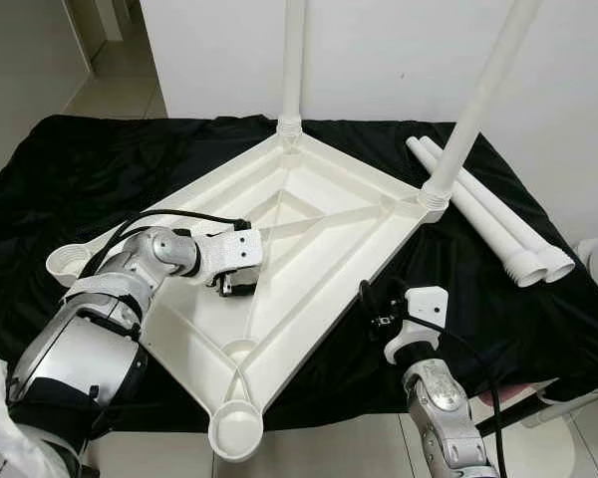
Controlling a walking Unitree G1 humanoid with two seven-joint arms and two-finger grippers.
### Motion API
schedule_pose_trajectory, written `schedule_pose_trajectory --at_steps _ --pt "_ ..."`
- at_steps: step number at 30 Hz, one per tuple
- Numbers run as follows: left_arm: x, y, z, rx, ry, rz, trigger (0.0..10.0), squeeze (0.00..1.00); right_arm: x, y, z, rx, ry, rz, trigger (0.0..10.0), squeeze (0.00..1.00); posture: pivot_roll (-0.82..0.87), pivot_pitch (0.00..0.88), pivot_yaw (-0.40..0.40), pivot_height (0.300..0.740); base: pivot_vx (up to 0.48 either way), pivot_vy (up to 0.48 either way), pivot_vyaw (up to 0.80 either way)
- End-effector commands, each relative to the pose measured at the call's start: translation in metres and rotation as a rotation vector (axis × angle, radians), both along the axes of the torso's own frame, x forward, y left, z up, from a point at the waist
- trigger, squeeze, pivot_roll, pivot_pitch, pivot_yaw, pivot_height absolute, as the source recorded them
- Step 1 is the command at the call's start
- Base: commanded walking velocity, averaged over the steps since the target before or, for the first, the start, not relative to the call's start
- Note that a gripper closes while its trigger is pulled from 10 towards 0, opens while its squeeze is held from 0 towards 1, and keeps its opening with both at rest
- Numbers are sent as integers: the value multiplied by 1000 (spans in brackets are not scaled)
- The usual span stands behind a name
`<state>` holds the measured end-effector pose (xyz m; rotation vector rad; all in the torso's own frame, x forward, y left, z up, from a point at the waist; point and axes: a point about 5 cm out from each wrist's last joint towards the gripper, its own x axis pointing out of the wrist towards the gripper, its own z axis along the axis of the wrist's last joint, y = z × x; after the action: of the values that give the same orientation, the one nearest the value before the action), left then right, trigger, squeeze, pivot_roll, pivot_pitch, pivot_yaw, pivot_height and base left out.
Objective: Building children table
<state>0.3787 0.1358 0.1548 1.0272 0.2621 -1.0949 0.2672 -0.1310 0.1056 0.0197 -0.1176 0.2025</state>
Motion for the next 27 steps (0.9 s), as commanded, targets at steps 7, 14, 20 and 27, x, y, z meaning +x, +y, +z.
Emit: schedule_pose_trajectory --at_steps 7,14,20,27 --pt "-5 12 -15 88 92 12 0 0 -7 8 -14 -16 92 38 10000 0 -55 131 6 740 0 0 0" --pt "-5 12 -13 59 109 29 0 0 -8 9 -14 -13 98 40 10000 0 -56 132 7 740 0 0 0" --pt "-7 15 -16 39 133 31 0 0 -10 10 -14 -16 105 39 10000 0 -55 132 3 740 0 0 0" --pt "-14 24 -27 -8 203 51 0 0 -10 9 -15 -17 112 39 10000 0 -53 130 -3 740 0 0 0"
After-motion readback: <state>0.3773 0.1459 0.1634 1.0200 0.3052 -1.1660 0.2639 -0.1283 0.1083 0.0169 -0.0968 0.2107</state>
